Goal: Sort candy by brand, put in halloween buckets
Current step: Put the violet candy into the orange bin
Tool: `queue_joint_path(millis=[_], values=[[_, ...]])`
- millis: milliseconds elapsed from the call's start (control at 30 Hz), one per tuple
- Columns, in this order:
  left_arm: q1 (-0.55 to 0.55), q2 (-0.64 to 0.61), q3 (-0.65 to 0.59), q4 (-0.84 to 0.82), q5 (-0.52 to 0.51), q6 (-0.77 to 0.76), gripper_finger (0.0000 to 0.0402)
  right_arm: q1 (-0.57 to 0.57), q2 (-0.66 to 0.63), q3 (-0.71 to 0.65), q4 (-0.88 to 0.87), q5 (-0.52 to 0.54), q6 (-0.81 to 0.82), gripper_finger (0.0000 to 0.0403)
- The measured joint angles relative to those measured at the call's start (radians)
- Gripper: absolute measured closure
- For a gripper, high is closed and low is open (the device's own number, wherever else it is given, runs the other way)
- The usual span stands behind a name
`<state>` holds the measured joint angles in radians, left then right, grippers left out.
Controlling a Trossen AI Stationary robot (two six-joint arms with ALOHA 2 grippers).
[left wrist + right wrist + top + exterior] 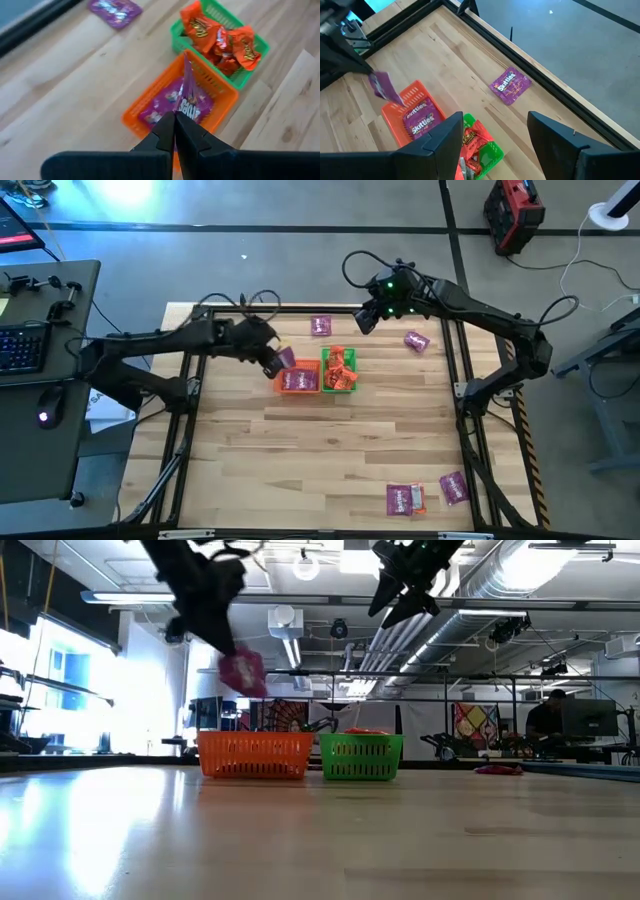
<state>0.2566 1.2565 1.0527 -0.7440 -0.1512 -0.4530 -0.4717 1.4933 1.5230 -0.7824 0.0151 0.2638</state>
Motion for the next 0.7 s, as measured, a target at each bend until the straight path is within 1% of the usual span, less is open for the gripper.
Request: queue_joint_path(millis=[200,267,367,500,700], values=[[-0.031,0.141,0.000,0.066,0.102,0.003,0.0401,0.000,-0.006,0.000,-0.023,0.000,-0.003,0.0187],[-0.051,0.175,0.000,0.064,0.103,0.030,0.0401,0.000,-0.015,0.000,-0.025,0.000,-0.002,0.0187],[-0.079,0.222,0.000,0.082,0.061,0.071,0.0396,0.000,-0.022,0.000,-0.031,0.003,-0.002,0.0187],[-0.087,0.252,0.000,0.111,0.034,0.100,0.0363,0.000,-0.030,0.000,-0.041,0.007,0.006,0.0187],[-0.029,0.229,0.000,0.112,0.050,0.092,0.0283,0.000,-0.044,0.000,-0.055,0.008,0.026,0.0187]])
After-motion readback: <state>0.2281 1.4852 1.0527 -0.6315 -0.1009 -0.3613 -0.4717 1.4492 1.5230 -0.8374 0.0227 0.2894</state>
